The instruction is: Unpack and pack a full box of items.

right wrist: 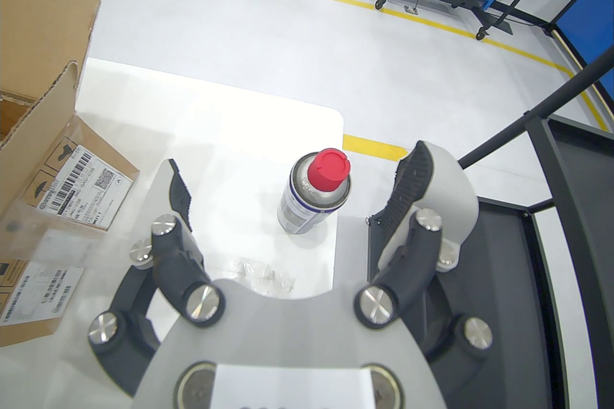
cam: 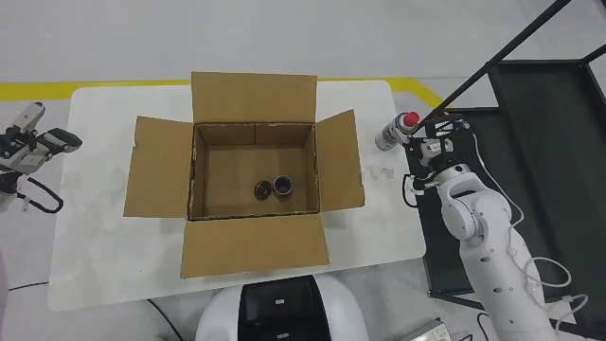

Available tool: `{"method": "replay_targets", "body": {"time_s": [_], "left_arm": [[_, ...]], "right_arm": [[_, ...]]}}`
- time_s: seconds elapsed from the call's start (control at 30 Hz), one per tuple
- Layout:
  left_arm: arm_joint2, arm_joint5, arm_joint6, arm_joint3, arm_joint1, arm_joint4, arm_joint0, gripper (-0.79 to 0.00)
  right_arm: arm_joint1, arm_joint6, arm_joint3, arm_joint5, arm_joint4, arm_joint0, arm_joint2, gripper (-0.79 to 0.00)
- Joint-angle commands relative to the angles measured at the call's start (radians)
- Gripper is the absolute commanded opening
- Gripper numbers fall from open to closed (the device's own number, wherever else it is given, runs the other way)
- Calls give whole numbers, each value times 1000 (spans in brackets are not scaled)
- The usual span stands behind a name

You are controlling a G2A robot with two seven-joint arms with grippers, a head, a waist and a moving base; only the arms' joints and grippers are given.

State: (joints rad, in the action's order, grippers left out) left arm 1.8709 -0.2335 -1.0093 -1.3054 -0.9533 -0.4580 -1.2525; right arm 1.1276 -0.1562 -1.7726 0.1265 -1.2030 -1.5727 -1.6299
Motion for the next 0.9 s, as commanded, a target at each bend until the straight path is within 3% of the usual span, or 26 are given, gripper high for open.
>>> {"method": "replay_targets", "body": {"time_s": [0.0,0.3,0.5,0.87], "left_arm": [[0,0,0,0,0,0,0,0],[0,0,0,0,0,0,0,0],[0,0,0,0,0,0,0,0],[0,0,0,0,0,0,0,0]], "right_arm": [[2,10,26,6,32,6,2,0],[13,232,394,127,89,150,54,0],[18,307,551,208,70,218,100,0],[43,444,796,182,35,363,191,0]]}}
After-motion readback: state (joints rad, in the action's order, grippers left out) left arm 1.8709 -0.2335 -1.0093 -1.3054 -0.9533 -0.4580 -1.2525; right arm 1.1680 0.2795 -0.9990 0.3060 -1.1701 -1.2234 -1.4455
